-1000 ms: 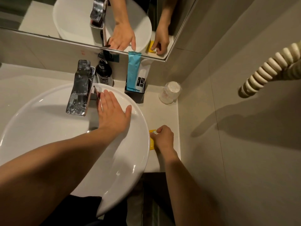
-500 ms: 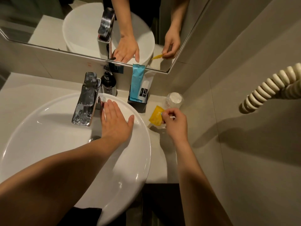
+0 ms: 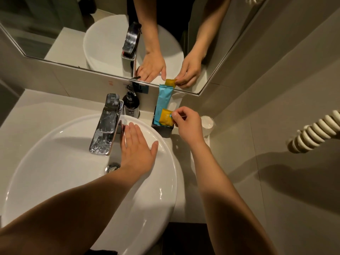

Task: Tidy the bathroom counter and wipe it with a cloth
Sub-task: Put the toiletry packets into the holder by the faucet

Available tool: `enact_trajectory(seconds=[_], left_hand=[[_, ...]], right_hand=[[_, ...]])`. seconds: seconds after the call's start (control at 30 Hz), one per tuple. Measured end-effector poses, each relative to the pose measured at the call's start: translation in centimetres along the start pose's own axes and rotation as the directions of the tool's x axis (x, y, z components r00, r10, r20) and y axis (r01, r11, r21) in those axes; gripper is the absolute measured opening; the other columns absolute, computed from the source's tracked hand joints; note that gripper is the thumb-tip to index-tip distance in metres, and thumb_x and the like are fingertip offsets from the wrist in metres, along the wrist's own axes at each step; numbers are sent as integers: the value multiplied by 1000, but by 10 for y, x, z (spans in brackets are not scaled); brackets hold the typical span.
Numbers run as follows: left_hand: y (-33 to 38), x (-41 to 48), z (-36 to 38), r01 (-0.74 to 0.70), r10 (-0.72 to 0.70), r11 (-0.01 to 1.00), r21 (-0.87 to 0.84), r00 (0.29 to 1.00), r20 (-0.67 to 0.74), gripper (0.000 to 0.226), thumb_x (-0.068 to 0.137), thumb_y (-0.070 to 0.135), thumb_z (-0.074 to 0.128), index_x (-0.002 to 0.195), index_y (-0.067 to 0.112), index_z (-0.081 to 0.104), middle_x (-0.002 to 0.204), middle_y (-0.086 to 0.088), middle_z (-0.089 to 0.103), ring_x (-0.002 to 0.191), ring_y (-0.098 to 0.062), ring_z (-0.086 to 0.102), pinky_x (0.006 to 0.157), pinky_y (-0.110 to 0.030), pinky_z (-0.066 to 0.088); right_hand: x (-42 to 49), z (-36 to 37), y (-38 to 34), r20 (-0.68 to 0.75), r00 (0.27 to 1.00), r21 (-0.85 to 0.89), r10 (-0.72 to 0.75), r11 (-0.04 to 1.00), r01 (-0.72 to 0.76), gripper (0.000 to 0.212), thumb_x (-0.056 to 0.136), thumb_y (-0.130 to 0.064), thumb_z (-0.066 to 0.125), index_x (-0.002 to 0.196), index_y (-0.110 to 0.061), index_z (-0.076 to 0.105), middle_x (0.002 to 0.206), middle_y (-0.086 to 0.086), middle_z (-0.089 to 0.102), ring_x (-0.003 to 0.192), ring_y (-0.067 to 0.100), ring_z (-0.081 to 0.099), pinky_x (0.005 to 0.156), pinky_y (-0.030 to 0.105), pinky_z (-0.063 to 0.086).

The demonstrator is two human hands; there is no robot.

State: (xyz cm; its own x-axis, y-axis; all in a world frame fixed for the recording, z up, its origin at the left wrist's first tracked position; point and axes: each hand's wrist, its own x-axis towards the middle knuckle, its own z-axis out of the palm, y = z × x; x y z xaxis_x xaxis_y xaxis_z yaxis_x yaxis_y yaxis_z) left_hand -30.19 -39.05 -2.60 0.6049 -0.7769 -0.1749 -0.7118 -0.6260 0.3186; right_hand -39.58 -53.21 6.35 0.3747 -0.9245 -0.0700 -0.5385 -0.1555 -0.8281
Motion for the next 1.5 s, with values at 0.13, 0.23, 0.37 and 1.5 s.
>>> enact_trajectory(seconds=[0.13,0.23,0.37,1.5], left_hand=[[0,0,1,1,-1,1000,5,1000,-5,92,99,65,24,158,3,-9,170,-18,-6,157,-32,-6,126,-47,1],[0,0,1,1,0,1000,19,1000,-7,92,99,65,23,158,3,-10,170,-18,-5,157,-32,-6,126,-47,2],[0,1,2,1,-1,1000,18,1000,-14,92,98,66,23,158,3,-9,170,-18,-4,157,-32,-5,127,-48,4],[1,1,-7,2,-3,1000,4,993,114,93,99,67,15,156,1,-16,168,-18,-16,156,-30,-16,127,-46,-5]], right_hand=[[3,6,9,55,997,-52,45,998,-42,12,97,-20,63,89,-16,70,83,0,69,79,17,65,70,33,55],[4,11,14,59,995,-55,81,996,-77,13,97,-21,64,88,-16,71,84,-1,69,78,13,62,66,25,48],[7,19,21,63,988,-55,141,989,-138,22,97,-27,64,81,-13,70,83,8,68,77,16,58,66,27,42],[-16,15,10,-70,917,284,393,889,-360,22,87,-14,78,78,-14,58,67,-2,55,61,10,51,68,23,47]])
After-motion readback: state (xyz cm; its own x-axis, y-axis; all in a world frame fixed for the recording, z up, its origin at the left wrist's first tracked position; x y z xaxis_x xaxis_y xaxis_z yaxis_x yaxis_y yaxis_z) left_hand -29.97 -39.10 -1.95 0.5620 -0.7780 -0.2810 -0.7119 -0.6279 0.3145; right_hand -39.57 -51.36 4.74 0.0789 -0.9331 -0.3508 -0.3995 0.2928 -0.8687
